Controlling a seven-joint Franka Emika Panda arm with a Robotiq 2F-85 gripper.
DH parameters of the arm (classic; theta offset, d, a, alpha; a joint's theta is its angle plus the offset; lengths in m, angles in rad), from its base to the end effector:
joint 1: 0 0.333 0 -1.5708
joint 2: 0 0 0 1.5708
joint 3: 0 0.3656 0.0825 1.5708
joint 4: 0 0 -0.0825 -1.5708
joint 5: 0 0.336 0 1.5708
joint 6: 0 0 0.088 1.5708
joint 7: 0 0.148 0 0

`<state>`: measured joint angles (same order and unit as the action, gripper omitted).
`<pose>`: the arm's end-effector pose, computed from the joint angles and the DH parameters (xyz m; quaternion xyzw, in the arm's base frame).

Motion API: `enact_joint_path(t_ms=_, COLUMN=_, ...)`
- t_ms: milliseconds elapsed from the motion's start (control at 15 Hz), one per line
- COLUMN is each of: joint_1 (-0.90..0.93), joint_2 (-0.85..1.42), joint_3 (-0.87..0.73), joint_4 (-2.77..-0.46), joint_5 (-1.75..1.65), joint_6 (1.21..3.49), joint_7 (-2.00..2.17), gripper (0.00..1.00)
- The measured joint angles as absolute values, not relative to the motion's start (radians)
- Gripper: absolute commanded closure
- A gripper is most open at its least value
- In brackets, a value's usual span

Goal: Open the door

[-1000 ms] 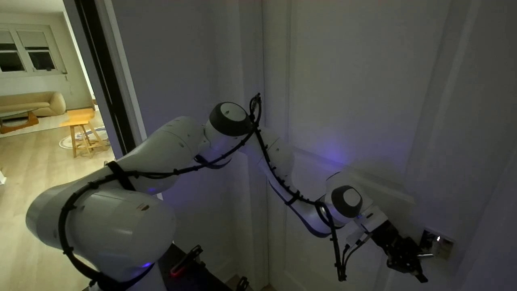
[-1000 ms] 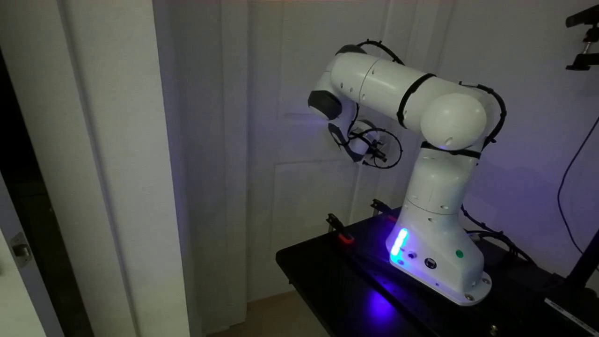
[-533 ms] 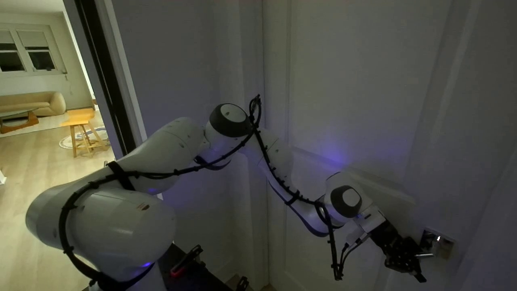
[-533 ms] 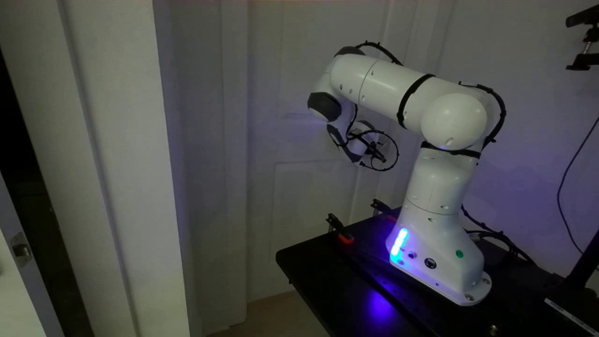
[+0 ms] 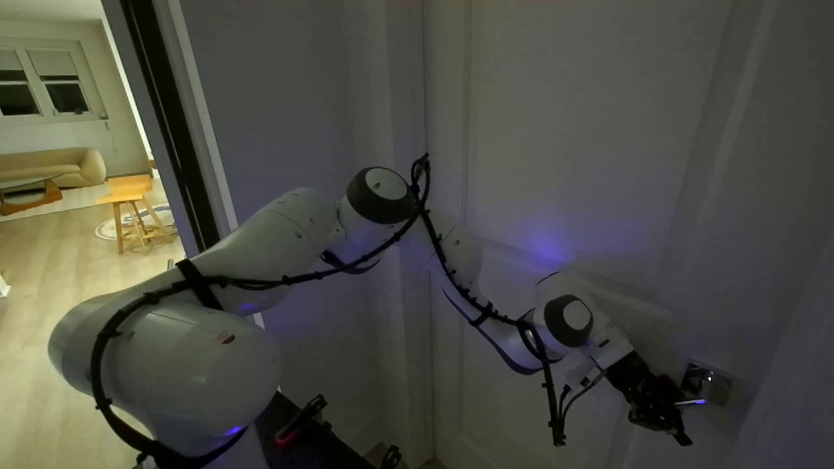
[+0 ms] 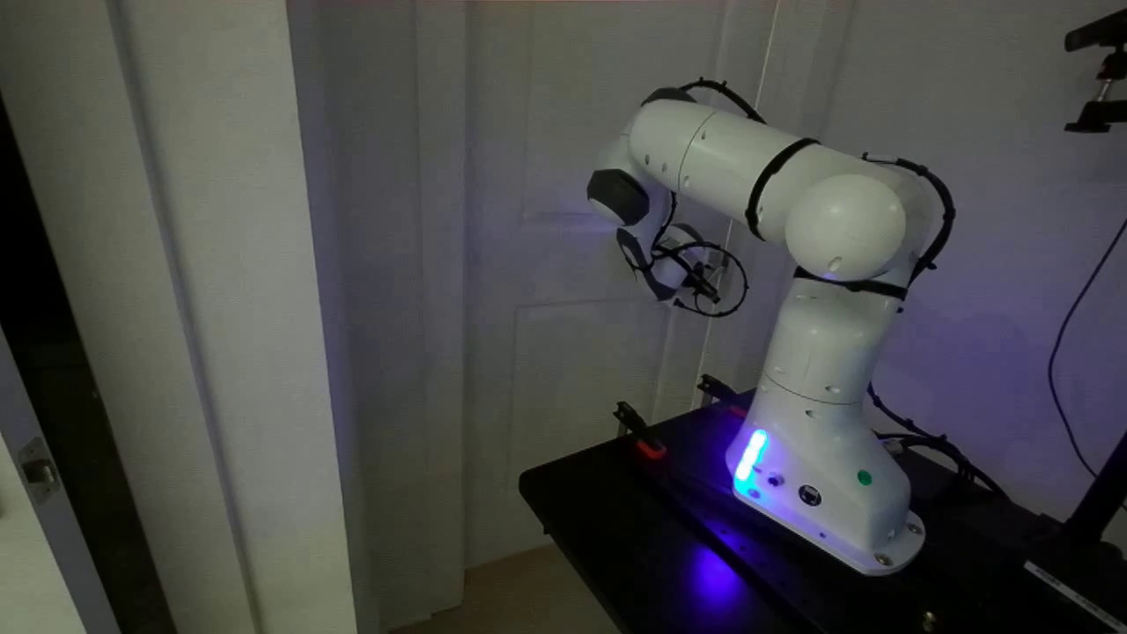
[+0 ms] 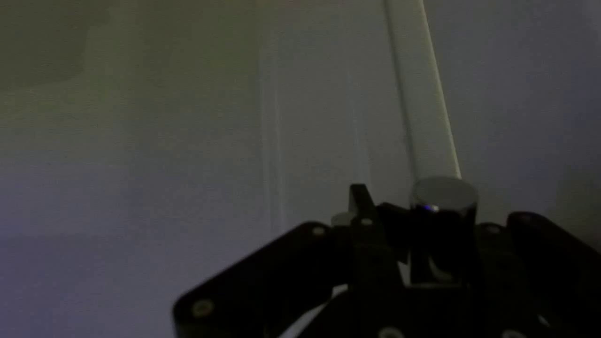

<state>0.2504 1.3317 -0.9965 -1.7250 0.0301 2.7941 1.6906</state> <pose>0.5772 -0.3722 0.1126 0.5319 -0.7139 0.3043 0.3390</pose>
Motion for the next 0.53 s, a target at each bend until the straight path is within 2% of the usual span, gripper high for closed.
enact_joint_path(t_ms=533, joint_1=0.148, joint_2=1.321, joint_3=-0.945, joint_4=-1.578, joint_5=0.030, joint_6=2.777, joint_7=1.609, gripper=0.99)
